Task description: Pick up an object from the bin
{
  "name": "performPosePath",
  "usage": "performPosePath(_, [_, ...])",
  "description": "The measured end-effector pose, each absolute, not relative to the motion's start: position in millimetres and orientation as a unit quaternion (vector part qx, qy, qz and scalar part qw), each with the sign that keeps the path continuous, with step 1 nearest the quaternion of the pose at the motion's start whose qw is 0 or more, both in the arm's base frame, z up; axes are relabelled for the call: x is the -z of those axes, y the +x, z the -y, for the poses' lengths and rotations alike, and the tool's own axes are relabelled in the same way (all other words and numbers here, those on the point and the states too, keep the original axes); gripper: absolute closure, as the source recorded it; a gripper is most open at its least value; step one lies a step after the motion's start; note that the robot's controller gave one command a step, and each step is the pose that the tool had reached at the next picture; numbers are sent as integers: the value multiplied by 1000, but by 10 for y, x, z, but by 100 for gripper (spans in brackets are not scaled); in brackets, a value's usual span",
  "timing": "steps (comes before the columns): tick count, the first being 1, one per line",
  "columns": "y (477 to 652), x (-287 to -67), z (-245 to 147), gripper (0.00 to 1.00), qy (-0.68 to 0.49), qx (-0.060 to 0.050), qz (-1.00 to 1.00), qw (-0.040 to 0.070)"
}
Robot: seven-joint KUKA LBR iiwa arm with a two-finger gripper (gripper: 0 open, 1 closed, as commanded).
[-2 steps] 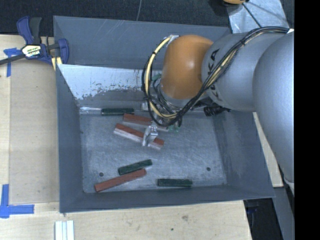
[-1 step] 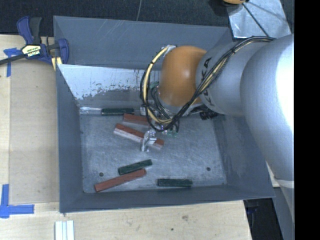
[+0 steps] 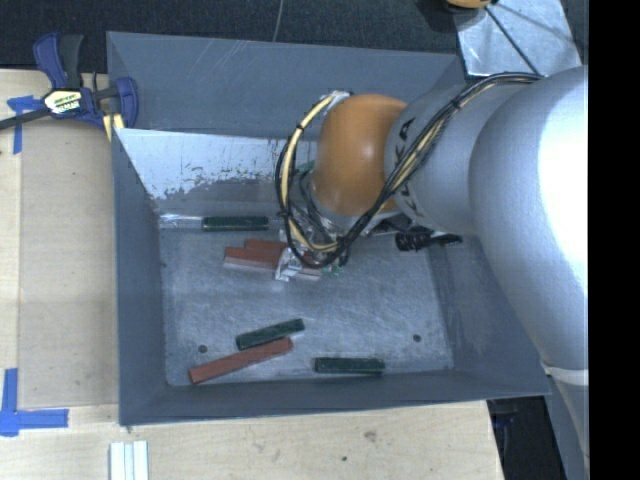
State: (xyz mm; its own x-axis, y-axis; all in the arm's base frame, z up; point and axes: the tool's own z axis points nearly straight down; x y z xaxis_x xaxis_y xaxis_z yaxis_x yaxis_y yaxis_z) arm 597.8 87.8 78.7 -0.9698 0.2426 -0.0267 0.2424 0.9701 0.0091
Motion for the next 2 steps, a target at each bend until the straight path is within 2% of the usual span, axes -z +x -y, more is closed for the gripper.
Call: performPosePath(2, [5964,-817,-876,100,122,-2,-992,10])
